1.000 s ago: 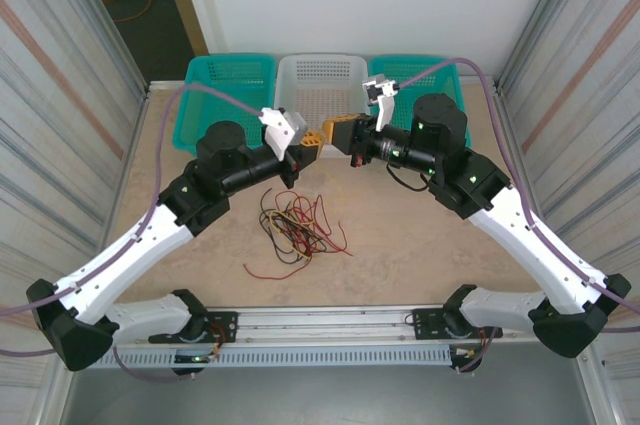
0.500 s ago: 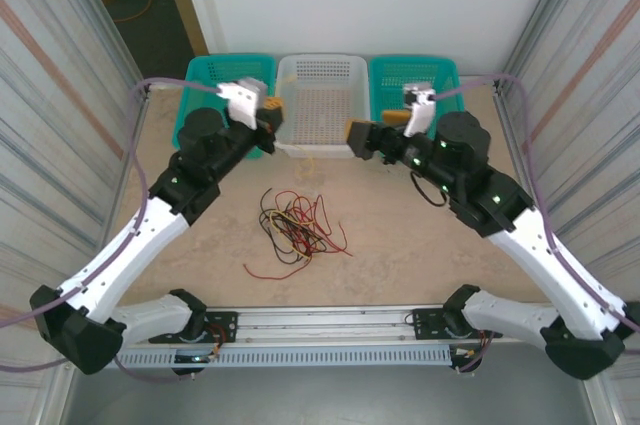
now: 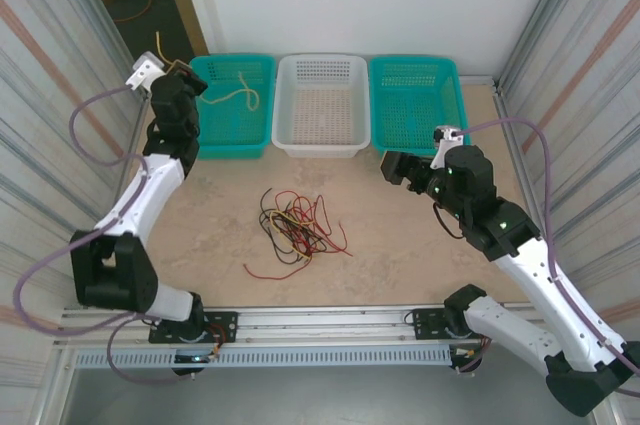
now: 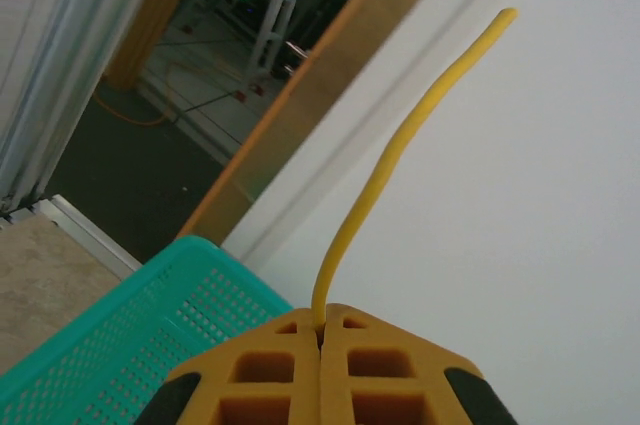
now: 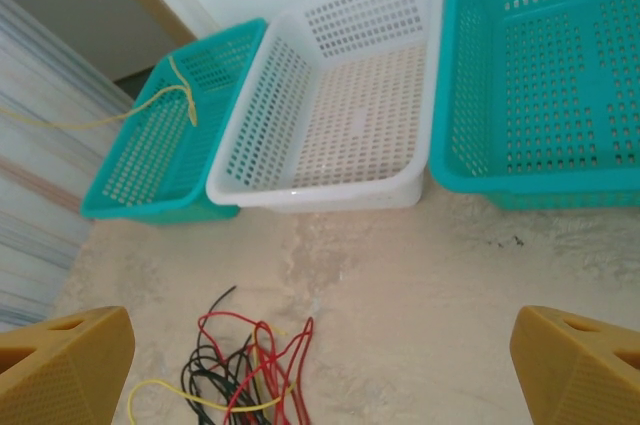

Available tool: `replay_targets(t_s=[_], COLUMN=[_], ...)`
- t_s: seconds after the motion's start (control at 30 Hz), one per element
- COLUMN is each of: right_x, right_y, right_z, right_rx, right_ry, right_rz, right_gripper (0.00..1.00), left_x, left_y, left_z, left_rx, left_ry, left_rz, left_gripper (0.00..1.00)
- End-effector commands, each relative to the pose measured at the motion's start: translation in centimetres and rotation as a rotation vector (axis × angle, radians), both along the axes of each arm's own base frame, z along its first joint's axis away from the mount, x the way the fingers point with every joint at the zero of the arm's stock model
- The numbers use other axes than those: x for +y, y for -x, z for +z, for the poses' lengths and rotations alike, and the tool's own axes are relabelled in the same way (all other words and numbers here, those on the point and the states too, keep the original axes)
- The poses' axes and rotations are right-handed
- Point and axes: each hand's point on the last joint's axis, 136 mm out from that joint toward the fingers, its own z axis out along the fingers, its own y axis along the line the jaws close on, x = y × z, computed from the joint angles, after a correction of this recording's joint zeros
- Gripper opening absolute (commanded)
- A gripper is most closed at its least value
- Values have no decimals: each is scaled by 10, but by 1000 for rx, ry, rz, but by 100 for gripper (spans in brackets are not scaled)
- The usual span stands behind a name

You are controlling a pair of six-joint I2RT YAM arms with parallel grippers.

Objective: Untangle the cables

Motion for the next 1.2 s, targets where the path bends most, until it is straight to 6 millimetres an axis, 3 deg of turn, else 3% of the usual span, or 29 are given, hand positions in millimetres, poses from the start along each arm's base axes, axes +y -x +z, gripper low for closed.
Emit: replay_targets(t_s=[0.0,0.13,0.17,0.27,0.33,0.4,0.53,0.67,0.73,0.83,0.93,1.03,1.17], right_x=[6,13,14,14,15,17,30,46,47,27,13,-9,5], right_y=[1,-3,-4,-7,-9,-12,-14,-10,-10,-15,-12,-6,-1], right_z=[1,-5,-8,-14,-21,-29,-36,-38,-41,-49,-51,-49,-62], right_rx=[-8,2,7,16,29,54,94,97,107,136,138,92,87], right_ry=[-7,6,10,13,18,21,27,63,88,144,136,71,-87], right_rz=[44,74,75,69,69,68,100,118,80,-121,-210,-307,-166], right_gripper=[95,95,95,95,95,95,93,93,99,99,99,99,99], left_x=[16,12,10,0,-4,-4,-1,4,2,-11,-45,-96,-168], left_y=[-16,-49,-58,-67,-56,-40,-11,41,64,97,125,155,202], left_z=[30,0,-13,-47,-61,-64,-57,-50,-49,-61,-80,-110,-165], left_rx=[-149,-74,-45,17,40,63,150,228,261,312,352,415,562], left_ry=[86,113,124,149,142,82,18,-10,-15,29,63,56,64], left_rz=[100,105,93,49,60,104,101,155,140,33,-204,-496,-872], left_gripper=[0,0,5,53,78,98,99,99,92,80,69,65,59])
